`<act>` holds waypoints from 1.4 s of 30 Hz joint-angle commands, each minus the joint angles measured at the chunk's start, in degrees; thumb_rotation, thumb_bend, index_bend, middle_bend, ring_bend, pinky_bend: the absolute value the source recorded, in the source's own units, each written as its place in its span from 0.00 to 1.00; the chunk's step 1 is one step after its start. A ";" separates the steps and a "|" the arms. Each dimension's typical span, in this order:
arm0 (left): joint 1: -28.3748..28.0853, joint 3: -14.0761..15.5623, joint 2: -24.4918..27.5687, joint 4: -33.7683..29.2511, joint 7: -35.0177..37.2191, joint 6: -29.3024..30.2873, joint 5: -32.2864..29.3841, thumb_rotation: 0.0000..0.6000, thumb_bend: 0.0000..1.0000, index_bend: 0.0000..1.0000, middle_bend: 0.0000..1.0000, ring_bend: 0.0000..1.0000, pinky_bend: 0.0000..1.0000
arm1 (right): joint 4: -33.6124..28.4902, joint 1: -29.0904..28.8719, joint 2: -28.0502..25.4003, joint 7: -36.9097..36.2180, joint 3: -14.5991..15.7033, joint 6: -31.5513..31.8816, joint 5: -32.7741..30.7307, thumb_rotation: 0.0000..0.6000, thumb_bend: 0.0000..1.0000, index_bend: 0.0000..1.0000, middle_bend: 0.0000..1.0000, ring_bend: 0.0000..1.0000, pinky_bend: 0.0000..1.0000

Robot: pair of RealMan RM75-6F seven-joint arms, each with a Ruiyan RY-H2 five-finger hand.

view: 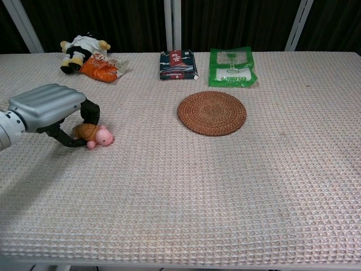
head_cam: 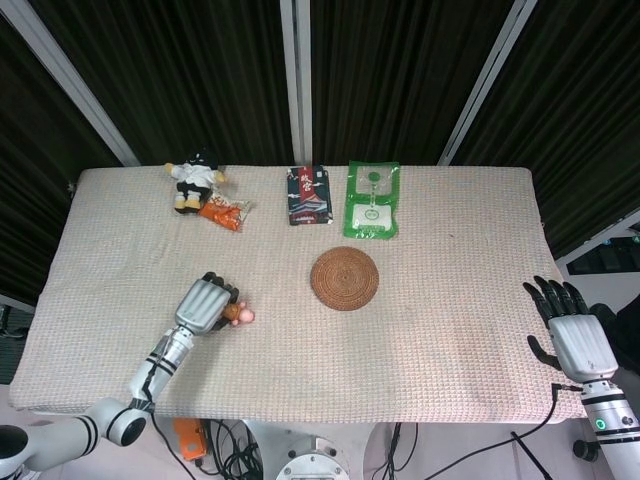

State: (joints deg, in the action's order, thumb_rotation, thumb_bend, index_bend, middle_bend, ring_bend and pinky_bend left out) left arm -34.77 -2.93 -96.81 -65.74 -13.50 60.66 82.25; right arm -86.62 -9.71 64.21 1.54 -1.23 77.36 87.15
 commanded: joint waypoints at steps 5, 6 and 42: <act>-0.06 0.07 -0.19 -0.01 -0.30 -0.55 -0.34 1.00 0.30 0.70 0.71 0.38 0.31 | -0.04 -0.01 0.01 0.09 -0.02 0.05 0.04 1.00 0.30 0.00 0.00 0.00 0.00; -0.18 0.27 0.45 -0.73 -0.44 -1.48 -0.63 1.00 0.28 0.64 0.66 0.35 0.30 | -0.07 0.01 -0.01 0.12 -0.03 0.09 0.03 1.00 0.29 0.00 0.00 0.00 0.00; 0.03 -0.44 0.63 -1.60 0.58 0.65 -0.52 1.00 0.38 0.77 0.71 0.38 0.38 | -0.29 -0.14 0.02 0.51 -0.03 -0.30 -0.16 1.00 0.29 0.00 0.00 0.00 0.00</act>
State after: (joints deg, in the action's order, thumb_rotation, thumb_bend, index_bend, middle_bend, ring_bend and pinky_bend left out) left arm -34.75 -3.49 -95.72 -67.93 -13.27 61.12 81.30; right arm -86.91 -9.85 64.23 2.05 -1.26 77.07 87.00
